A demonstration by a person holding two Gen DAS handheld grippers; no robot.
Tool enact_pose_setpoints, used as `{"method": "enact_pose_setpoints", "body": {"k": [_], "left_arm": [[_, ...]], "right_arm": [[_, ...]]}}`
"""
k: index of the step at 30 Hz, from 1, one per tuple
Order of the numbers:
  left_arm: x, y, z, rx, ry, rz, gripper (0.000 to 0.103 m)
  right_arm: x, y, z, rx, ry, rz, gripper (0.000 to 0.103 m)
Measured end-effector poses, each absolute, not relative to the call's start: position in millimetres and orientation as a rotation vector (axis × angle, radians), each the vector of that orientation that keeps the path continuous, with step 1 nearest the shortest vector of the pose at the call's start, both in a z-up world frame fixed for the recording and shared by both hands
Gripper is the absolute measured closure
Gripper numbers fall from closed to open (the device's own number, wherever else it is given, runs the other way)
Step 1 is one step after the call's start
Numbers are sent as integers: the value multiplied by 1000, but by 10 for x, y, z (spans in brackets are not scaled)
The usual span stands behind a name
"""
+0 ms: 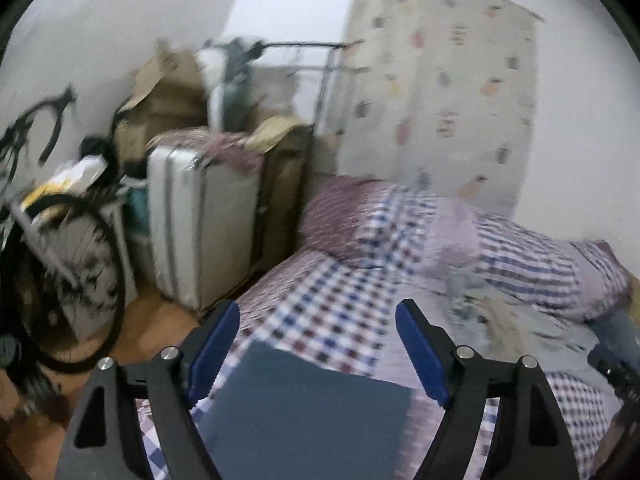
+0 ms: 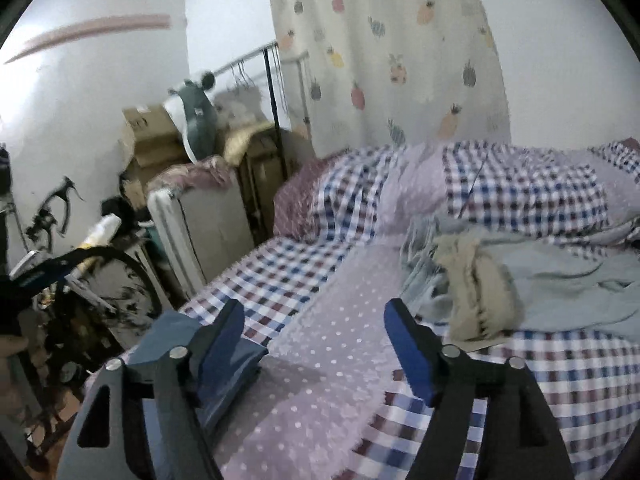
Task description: Fold clothes
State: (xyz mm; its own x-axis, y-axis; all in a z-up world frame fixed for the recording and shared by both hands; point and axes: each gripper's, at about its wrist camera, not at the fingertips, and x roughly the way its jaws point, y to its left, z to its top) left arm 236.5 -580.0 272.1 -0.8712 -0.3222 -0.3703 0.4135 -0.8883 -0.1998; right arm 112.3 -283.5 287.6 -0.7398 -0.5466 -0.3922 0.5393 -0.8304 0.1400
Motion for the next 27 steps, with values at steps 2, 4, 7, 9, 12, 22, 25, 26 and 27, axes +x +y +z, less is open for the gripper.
{"method": "enact_pose_setpoints", "body": {"k": [2,4,7,9,12,22,25,26,27], "left_arm": [[2490,-5461,2912,417,417,-2752,17],[2617,-5053,3098,386,424,-2821,16],[2791,-4438,3394,346,412,-2917,15],[2914,-4015,3595,320,423,-2988,13],[3066,-3447,3857,287,500,-3094,9],[3325,-1998,4425,230,586,-3313,0],[3264,-1659,4410,265,593,-3348,0],[3190,-1542,4366,285,590,-3359,0],[3126,-1443,4294,311,581,-3360,0]], "right_arm": [[1343,-2518,3103,521,-37,-2484,20],[1587,-2194,3353,475,-49,-2476,13],[1976,-1667,3716,398,-56,-2473,8],[2248,-1285,3964,348,-64,-2478,4],[2617,-747,4273,288,-56,-2490,1],[3438,698,4706,212,25,-2628,0],[3424,967,4577,235,36,-2661,0],[3404,1053,4518,242,41,-2674,0],[3385,1139,4459,250,46,-2686,0]]}}
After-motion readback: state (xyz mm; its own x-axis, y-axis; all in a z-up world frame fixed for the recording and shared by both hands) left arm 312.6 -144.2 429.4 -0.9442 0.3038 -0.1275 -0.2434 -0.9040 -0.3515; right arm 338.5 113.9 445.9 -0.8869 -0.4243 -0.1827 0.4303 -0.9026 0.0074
